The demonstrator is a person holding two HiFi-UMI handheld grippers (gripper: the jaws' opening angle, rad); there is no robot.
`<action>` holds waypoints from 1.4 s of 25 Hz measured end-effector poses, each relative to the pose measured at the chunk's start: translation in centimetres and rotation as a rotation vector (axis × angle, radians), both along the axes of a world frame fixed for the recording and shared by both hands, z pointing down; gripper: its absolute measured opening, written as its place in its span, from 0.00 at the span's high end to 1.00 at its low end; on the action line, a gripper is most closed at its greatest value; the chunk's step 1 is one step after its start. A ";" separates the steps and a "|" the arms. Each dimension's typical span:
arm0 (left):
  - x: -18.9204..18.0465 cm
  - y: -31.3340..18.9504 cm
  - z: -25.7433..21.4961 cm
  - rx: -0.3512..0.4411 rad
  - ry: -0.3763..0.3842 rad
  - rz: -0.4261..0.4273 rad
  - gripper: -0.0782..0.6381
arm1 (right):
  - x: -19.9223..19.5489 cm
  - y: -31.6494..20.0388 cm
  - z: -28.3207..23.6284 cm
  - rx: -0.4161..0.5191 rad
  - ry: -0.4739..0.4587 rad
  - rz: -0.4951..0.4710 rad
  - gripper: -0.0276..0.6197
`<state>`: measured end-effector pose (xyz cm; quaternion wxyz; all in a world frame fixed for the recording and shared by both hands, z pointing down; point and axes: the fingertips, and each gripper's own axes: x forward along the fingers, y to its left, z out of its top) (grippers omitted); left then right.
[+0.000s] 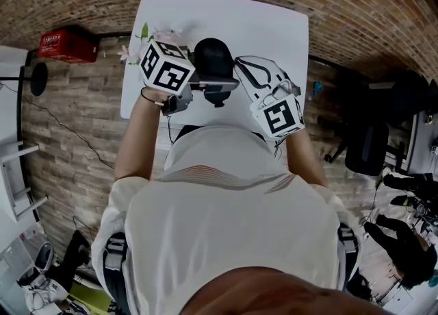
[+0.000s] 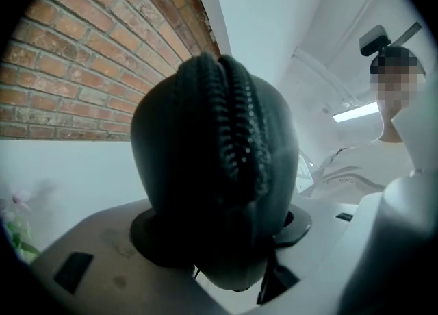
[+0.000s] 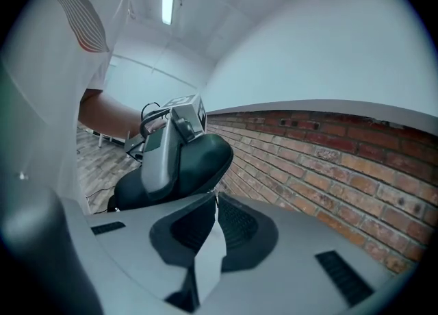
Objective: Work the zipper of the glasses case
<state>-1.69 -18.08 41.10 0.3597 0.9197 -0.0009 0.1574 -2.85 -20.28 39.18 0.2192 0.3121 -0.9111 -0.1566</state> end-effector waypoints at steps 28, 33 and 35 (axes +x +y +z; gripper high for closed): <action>-1.2 3.5 10.5 0.198 -0.613 0.364 0.51 | -0.3 0.2 2.1 0.251 0.453 -0.170 0.86; -1.0 3.2 11.1 0.211 -0.625 0.350 0.51 | -0.5 0.1 2.2 0.265 0.481 -0.197 0.85; -1.1 3.0 11.5 0.236 -0.634 0.350 0.51 | -0.5 0.2 2.5 0.252 0.479 -0.201 0.86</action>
